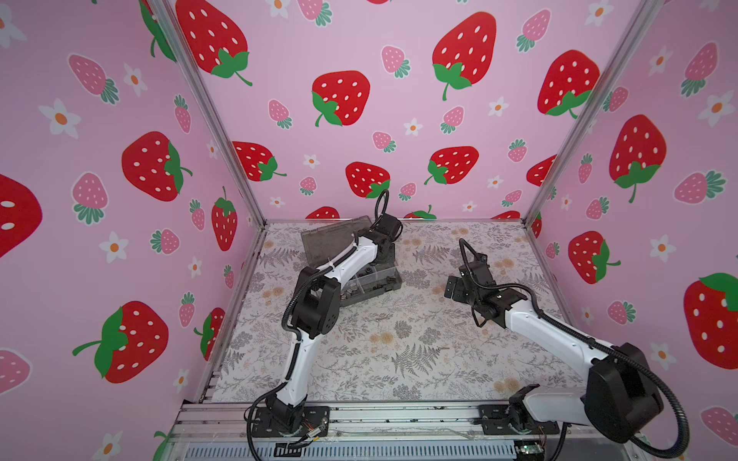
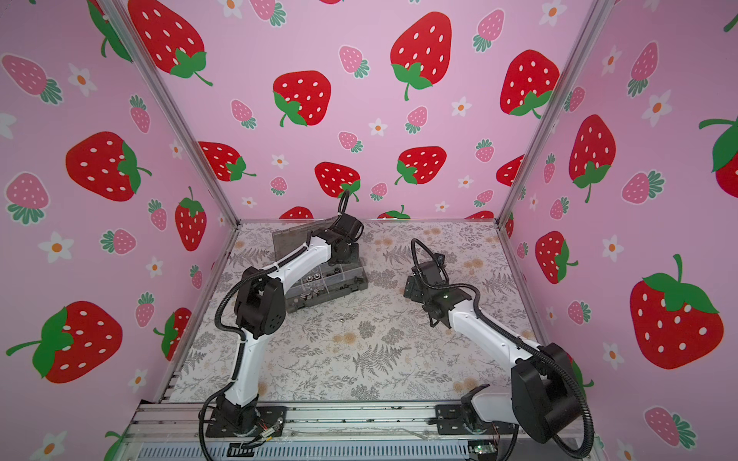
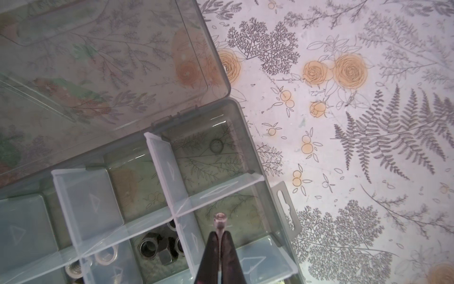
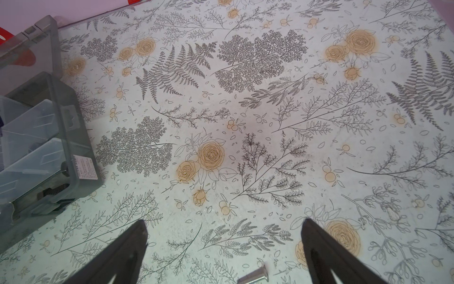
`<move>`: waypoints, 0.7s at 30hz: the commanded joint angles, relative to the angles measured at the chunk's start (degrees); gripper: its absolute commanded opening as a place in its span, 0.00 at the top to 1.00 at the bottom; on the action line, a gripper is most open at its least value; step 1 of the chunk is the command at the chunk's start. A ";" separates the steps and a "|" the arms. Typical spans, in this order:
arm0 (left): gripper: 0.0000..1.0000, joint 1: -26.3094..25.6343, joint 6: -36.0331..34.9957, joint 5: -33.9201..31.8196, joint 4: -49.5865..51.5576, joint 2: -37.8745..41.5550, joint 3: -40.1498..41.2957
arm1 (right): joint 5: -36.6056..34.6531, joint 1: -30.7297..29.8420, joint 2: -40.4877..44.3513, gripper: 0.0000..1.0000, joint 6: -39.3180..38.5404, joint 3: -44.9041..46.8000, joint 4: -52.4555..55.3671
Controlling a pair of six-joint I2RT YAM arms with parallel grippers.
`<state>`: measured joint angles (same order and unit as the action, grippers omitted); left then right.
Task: Sort the screws and nuts into containers
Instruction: Place the screw into the container.
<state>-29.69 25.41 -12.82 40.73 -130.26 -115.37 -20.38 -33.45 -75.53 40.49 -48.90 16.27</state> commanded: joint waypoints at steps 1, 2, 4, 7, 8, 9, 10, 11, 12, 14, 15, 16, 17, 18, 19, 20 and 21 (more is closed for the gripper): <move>0.98 0.16 -1.21 1.26 1.99 -0.94 -3.37 | -0.42 0.40 1.87 0.00 0.82 -0.31 -0.31; 0.96 0.18 -1.16 1.51 1.94 -1.04 -3.45 | -0.52 0.39 1.96 0.00 0.71 -0.31 -0.34; 0.83 0.17 -1.28 1.97 1.77 -1.21 -3.52 | -0.73 0.33 2.09 0.00 0.73 -0.31 -0.26; 0.71 0.16 -1.47 2.30 2.37 -1.41 -4.15 | -0.80 0.34 2.15 0.00 0.79 -0.31 -0.26; 0.70 0.16 -1.49 2.36 2.56 -1.40 -4.33 | -0.80 0.35 2.16 0.00 0.82 -0.31 -0.27; 0.69 0.16 -1.49 2.49 2.65 -1.11 -4.25 | -0.88 0.33 2.24 0.00 0.82 -0.29 -0.27; 0.69 0.07 -1.44 2.71 2.61 -0.73 -4.07 | -0.86 0.39 2.23 0.00 0.80 -0.31 -0.28; 0.69 0.09 -1.52 2.85 2.68 -0.25 -3.89 | -0.89 0.35 2.29 0.00 0.73 -0.31 -0.23; 0.69 -0.01 -1.60 2.93 2.71 0.43 -3.51 | -0.97 0.40 2.34 0.00 0.73 -0.31 -0.27; 0.69 -0.34 -1.98 2.96 2.72 2.04 -2.59 | -0.98 0.40 2.41 0.00 0.73 -0.31 -0.28; 0.69 -0.52 -2.39 2.92 2.77 3.17 -1.87 | -0.97 0.34 2.42 0.00 0.73 -0.31 -0.23; 0.68 -0.92 -2.90 2.93 2.68 4.46 -0.80 | -0.98 0.40 2.48 0.00 0.73 -0.31 -0.23; 0.67 -1.29 -3.36 2.81 2.39 5.84 0.54 | -0.97 0.38 2.49 0.00 0.77 -0.31 -0.20; 0.66 -1.76 -4.22 2.74 1.81 7.72 2.36 | -0.98 0.38 2.44 0.00 0.81 -0.32 -0.22; 0.64 -2.39 -5.16 2.80 1.12 9.75 4.67 | -0.96 0.40 2.56 0.00 0.84 -0.31 -0.25; 0.63 -2.91 -5.97 2.93 0.26 11.79 7.09 | -0.99 0.35 2.55 0.00 0.91 -0.31 -0.25; 0.62 -3.64 -6.96 3.11 -0.99 14.12 10.13 | -0.99 0.36 2.57 0.00 0.91 -0.31 -0.23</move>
<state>-31.24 21.71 -9.98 40.86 -122.78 -109.27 -20.47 -33.45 -74.54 40.51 -48.90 16.29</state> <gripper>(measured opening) 0.377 0.995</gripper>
